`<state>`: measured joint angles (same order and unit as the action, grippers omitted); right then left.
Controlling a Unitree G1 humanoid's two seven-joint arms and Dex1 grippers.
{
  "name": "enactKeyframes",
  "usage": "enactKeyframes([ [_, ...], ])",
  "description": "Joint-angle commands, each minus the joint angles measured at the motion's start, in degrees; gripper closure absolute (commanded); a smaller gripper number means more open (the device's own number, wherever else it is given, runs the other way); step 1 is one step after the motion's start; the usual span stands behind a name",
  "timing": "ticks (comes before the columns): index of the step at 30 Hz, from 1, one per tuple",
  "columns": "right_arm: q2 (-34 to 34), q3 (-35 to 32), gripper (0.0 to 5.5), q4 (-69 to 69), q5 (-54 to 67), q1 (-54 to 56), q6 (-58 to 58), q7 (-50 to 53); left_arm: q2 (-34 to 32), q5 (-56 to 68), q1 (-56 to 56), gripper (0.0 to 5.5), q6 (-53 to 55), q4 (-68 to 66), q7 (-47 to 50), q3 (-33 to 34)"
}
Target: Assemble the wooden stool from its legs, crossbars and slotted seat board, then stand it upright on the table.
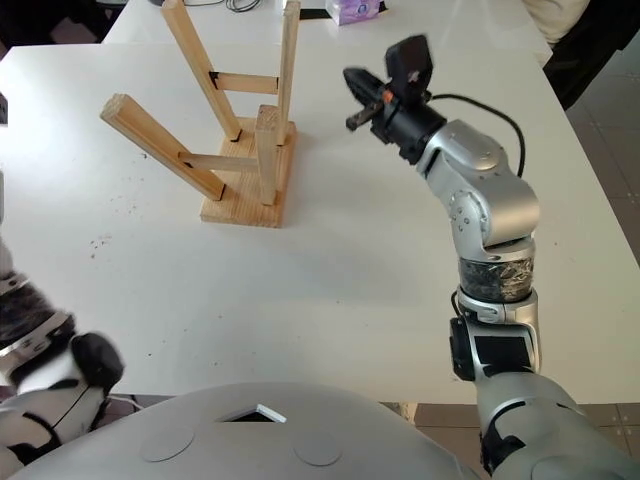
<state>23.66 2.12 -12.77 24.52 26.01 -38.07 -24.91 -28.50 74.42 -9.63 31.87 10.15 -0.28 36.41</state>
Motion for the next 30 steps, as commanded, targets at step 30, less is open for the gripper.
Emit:
enactKeyframes([
  [30,-8.5,15.4,5.5,-8.1,16.7,-0.4,-10.1,-34.7,3.7,-50.1,9.8,5.47,-15.2,-6.0,-38.3,-39.2],
])
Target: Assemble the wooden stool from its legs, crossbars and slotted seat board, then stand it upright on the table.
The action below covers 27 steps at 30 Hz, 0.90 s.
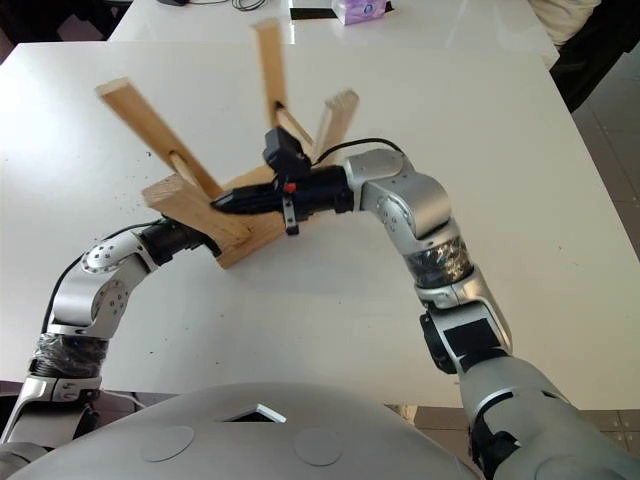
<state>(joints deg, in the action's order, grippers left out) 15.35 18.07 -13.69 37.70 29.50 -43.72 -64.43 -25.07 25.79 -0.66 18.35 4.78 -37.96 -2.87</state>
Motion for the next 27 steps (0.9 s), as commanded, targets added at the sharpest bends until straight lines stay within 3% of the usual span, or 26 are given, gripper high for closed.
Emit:
enactKeyframes([
  [1,-0.3,-1.3,5.5,-9.1,4.4,-5.1,-5.2,6.8,0.1,-1.9,0.7,5.47,-2.5,-1.4,-1.2,0.2],
  [7,2.8,-10.2,5.5,-18.9,9.9,-7.7,-7.5,15.7,-0.6,-4.4,-1.4,5.47,-5.9,-6.4,-2.3,2.1],
  [12,13.5,-20.1,5.5,-26.4,17.7,-13.5,-10.9,16.1,-1.6,-2.9,0.9,5.47,-6.2,-4.1,-1.3,7.7],
  [16,26.0,-21.0,5.5,-23.0,7.6,-22.4,-4.2,9.5,-3.8,2.0,7.8,5.47,-3.9,3.3,-1.7,16.0],
  [19,31.4,-20.5,5.5,-12.9,-3.2,-26.6,5.9,6.8,-5.3,7.4,13.2,5.47,-0.8,8.6,-1.2,24.3],
  [22,28.8,-16.2,5.5,1.0,-15.1,-25.3,15.6,12.5,-7.8,4.1,17.4,5.47,0.5,8.3,-1.9,23.9],
  [27,21.8,-10.1,5.5,17.1,-25.8,-18.8,21.5,20.1,-6.1,-1.8,19.3,5.47,-0.6,8.6,-2.6,14.4],
])
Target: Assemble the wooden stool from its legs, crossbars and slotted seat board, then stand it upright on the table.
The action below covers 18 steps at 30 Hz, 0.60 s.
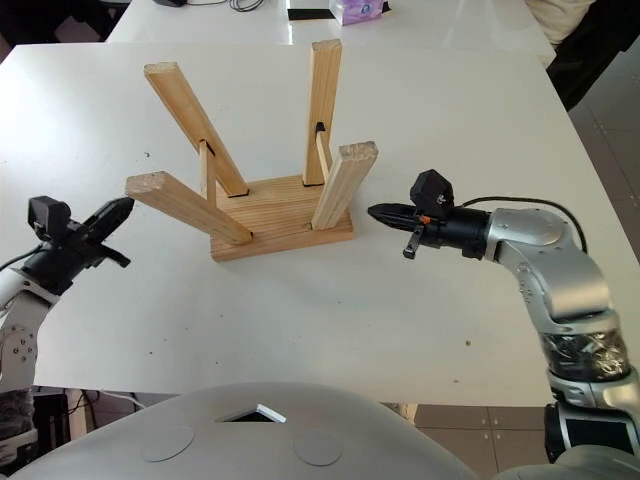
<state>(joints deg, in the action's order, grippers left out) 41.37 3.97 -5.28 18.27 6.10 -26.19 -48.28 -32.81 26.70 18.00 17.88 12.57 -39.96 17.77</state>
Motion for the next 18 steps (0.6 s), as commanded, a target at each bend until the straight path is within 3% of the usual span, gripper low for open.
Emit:
enactKeyframes([
  [1,-5.0,5.3,5.5,10.3,-8.0,4.9,5.2,4.3,2.5,-3.4,0.0,5.47,-0.3,1.0,-0.4,-8.2],
  [8,-7.2,8.5,5.5,7.0,-8.2,2.9,4.0,0.4,7.2,-8.1,-1.1,5.47,-2.5,-0.9,2.1,-15.9],
  [18,-6.6,8.3,5.5,-8.8,-3.7,-4.4,-4.7,-2.1,9.1,-8.4,1.6,5.47,-4.3,0.4,2.5,-18.1],
])
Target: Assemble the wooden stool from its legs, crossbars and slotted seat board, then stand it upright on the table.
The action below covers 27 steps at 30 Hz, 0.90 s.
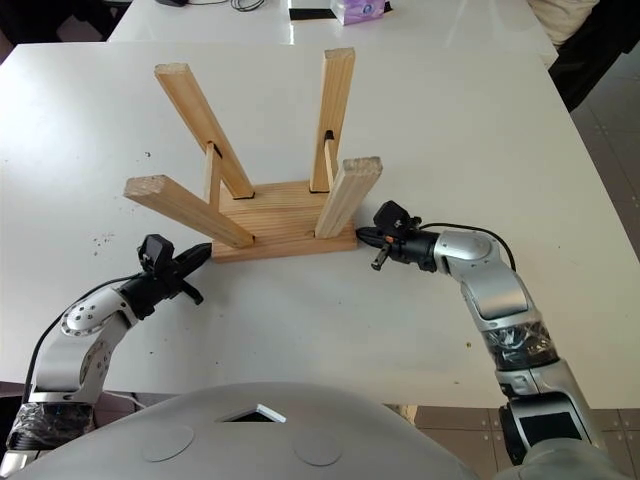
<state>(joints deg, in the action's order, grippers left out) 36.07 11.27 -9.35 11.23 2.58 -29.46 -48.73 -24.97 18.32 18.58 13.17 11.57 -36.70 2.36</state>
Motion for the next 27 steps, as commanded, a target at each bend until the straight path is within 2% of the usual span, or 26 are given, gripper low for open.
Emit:
enactKeyframes([
  [1,-1.0,0.6,5.5,-5.0,2.9,-1.9,-1.6,-1.2,1.3,0.5,1.8,5.47,0.6,2.5,-0.8,-2.9],
  [6,-0.4,-0.3,5.5,-3.8,1.5,-3.3,-1.2,-0.8,1.1,1.9,6.5,5.47,1.1,6.6,0.1,-1.1],
  [13,1.1,-2.5,5.5,-2.4,1.3,-2.4,-0.2,-1.8,-1.2,0.7,5.9,5.47,1.0,4.3,2.3,4.8],
  [27,1.6,-2.1,5.5,-4.4,1.7,-5.1,0.3,-1.9,-2.9,2.7,8.7,5.47,2.5,7.8,-2.0,3.7],
])
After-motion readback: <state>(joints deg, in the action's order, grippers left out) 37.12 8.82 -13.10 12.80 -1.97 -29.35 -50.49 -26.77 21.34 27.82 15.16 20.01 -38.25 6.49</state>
